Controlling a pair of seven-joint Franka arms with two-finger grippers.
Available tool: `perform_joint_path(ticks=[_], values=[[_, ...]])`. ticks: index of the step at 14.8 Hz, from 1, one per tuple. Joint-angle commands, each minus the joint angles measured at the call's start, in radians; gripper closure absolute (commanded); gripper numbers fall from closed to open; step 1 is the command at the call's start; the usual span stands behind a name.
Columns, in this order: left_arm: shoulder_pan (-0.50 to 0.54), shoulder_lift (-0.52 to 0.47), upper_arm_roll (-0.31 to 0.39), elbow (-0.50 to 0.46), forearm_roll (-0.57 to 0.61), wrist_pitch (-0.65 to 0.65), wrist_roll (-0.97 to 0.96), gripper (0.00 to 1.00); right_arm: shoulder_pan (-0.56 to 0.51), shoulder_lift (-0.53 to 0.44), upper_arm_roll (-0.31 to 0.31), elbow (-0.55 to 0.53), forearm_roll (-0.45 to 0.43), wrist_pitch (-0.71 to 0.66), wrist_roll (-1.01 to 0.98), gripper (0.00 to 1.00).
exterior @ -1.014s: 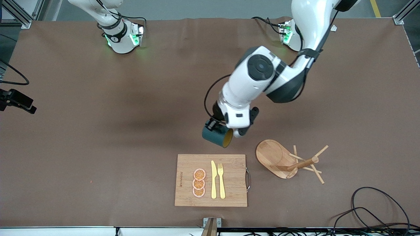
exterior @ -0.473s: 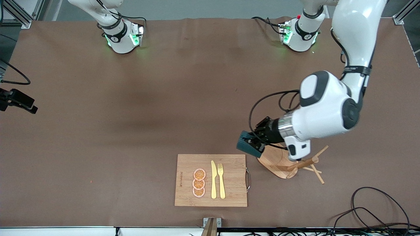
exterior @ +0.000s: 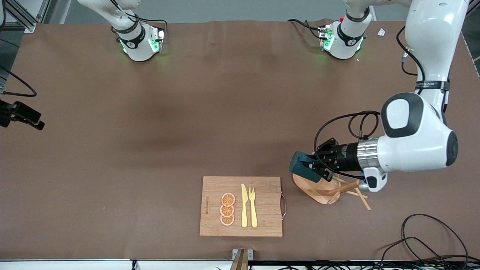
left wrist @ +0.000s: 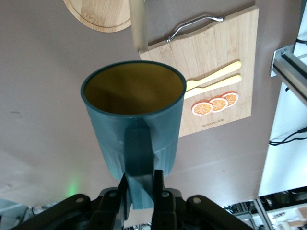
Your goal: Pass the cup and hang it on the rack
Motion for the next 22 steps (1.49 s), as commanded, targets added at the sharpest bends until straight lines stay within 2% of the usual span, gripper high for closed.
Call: perform_joint_path(ticks=[1, 14, 15, 16, 17, 18, 19, 22], values=[[0.039, -0.002, -0.012, -0.006, -0.040, -0.009, 0.007, 1.00, 0.003, -0.016, 0.003, -0.005, -0.005, -0.009, 0.011, 0.00], [0.131, 0.036, -0.002, -0.003, -0.046, 0.037, 0.051, 0.97, 0.003, -0.016, 0.003, -0.004, -0.005, -0.009, 0.011, 0.00], [0.131, 0.038, -0.002, -0.003, -0.046, 0.049, 0.050, 0.92, 0.003, -0.016, 0.003, -0.004, -0.005, -0.009, 0.011, 0.00], [0.131, 0.041, -0.002, -0.003, -0.046, 0.062, 0.050, 0.75, 0.003, -0.016, 0.003, -0.004, -0.003, -0.009, 0.009, 0.00], [0.133, 0.045, -0.002, -0.003, -0.046, 0.072, 0.046, 0.47, 0.003, -0.016, 0.003, -0.004, -0.005, -0.009, 0.009, 0.00], [0.131, 0.044, -0.002, -0.003, -0.046, 0.083, 0.045, 0.13, 0.003, -0.016, 0.003, -0.004, -0.005, -0.008, 0.009, 0.00], [0.131, 0.044, -0.004, -0.003, -0.046, 0.092, 0.042, 0.00, 0.003, -0.016, 0.003, -0.004, -0.005, -0.008, 0.011, 0.00], [0.127, 0.036, -0.013, -0.001, -0.046, 0.106, 0.046, 0.00, 0.003, -0.016, 0.003, -0.004, -0.005, -0.008, 0.009, 0.00]])
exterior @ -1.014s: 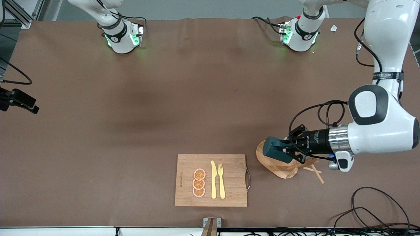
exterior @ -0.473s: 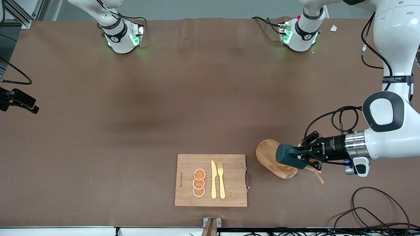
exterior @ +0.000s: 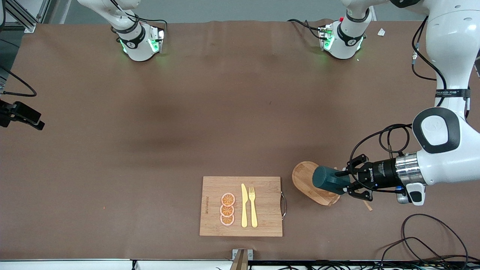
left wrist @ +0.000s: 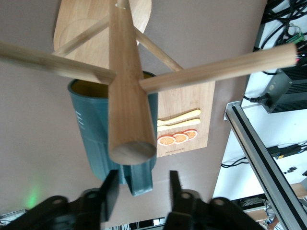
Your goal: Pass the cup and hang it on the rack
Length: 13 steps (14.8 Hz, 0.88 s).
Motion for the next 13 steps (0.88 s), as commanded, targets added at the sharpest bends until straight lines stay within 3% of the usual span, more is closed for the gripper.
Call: perform_joint_path(ticks=[1, 6, 10, 13], values=[[0.000, -0.017, -0.012, 0.001, -0.018, 0.008, 0.008, 0.00, 0.002, -0.016, 0.003, -0.005, -0.003, -0.009, 0.009, 0.00], [-0.015, -0.145, -0.008, -0.001, 0.030, -0.080, 0.008, 0.00, 0.002, -0.016, 0.003, -0.005, -0.003, -0.009, 0.009, 0.00], [-0.015, -0.239, -0.076, -0.004, 0.298, -0.139, 0.016, 0.00, 0.002, -0.016, 0.003, -0.005, -0.005, -0.009, 0.011, 0.00], [-0.003, -0.282, -0.153, -0.005, 0.542, -0.235, 0.214, 0.00, 0.002, -0.016, 0.003, -0.005, -0.003, -0.009, 0.011, 0.00]])
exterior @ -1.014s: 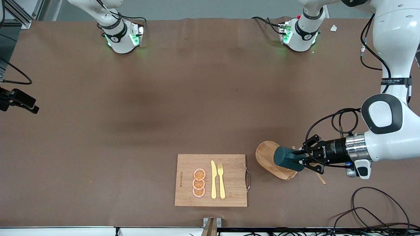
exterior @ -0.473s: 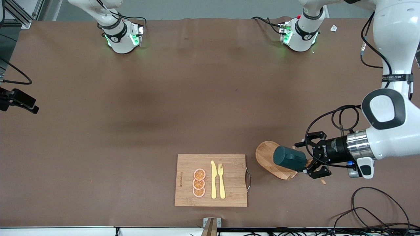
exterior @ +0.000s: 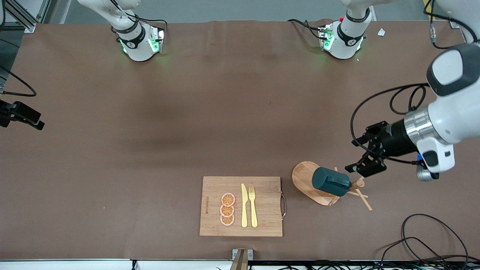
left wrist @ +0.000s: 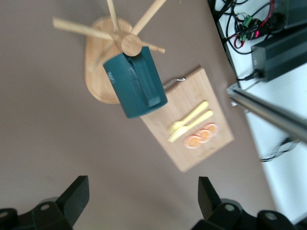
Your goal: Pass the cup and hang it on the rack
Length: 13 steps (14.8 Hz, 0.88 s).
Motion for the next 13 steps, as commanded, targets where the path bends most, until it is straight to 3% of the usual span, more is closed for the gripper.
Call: perform_joint_path(ticks=[1, 3, 8, 9, 12, 13], values=[[0.014, -0.050, -0.034, -0.029, 0.176, -0.088, 0.223, 0.00, 0.002, -0.016, 0.003, -0.006, -0.005, -0.009, 0.011, 0.00], [0.019, -0.102, -0.027, -0.030, 0.247, -0.106, 0.417, 0.00, 0.002, -0.016, 0.003, -0.006, -0.003, -0.009, 0.011, 0.00], [0.103, -0.175, -0.017, -0.049, 0.240, -0.215, 0.744, 0.00, 0.001, -0.016, 0.001, -0.006, -0.005, -0.009, 0.009, 0.00], [0.080, -0.209, 0.019, -0.069, 0.244, -0.218, 0.801, 0.00, 0.002, -0.016, 0.003, -0.006, -0.005, -0.009, 0.009, 0.00], [-0.142, -0.324, 0.286, -0.162, 0.233, -0.237, 0.944, 0.00, 0.002, -0.016, 0.003, -0.006, -0.005, -0.009, 0.009, 0.00], [-0.180, -0.368, 0.335, -0.217, 0.224, -0.237, 0.970, 0.00, 0.002, -0.016, 0.003, -0.006, -0.005, -0.009, 0.009, 0.00]])
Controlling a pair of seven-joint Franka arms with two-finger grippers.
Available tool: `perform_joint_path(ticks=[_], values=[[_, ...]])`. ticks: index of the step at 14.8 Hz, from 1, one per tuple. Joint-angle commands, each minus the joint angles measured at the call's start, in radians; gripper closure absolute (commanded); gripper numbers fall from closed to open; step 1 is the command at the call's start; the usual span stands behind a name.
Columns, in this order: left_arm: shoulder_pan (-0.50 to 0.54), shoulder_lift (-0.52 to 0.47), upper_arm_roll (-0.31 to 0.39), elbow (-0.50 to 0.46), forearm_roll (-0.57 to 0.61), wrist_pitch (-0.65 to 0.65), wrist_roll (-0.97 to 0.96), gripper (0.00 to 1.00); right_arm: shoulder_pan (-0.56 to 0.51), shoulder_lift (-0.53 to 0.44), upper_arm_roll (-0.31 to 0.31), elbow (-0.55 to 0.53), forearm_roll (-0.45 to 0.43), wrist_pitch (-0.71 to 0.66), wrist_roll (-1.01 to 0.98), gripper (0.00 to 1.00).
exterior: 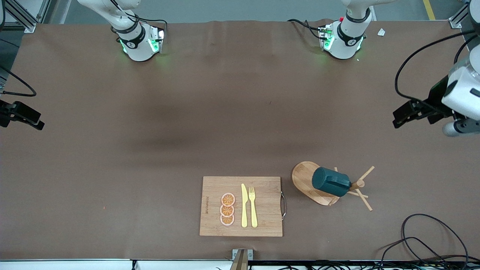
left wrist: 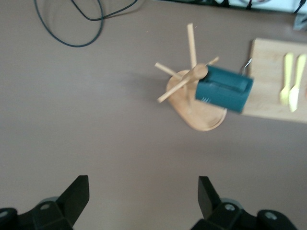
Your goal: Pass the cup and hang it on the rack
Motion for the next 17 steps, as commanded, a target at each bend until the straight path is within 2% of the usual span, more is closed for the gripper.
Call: perform_joint_path(ticks=[1, 6, 9, 17], values=[[-0.105, -0.179, 0.128, -0.195, -0.032, 0.003, 0.064, 0.00, 0.002, -0.016, 0.003, -0.007, -0.003, -0.009, 0.009, 0.00], [-0.145, -0.352, 0.147, -0.399, -0.051, 0.009, 0.070, 0.00, 0.002, -0.016, 0.003, -0.007, -0.003, -0.009, 0.011, 0.00], [-0.131, -0.394, 0.147, -0.445, -0.100, 0.008, 0.095, 0.00, 0.001, -0.016, 0.001, -0.007, -0.005, -0.009, 0.009, 0.00], [-0.131, -0.359, 0.145, -0.386, -0.080, 0.002, 0.122, 0.00, 0.001, -0.016, 0.003, -0.007, -0.003, -0.009, 0.009, 0.00]])
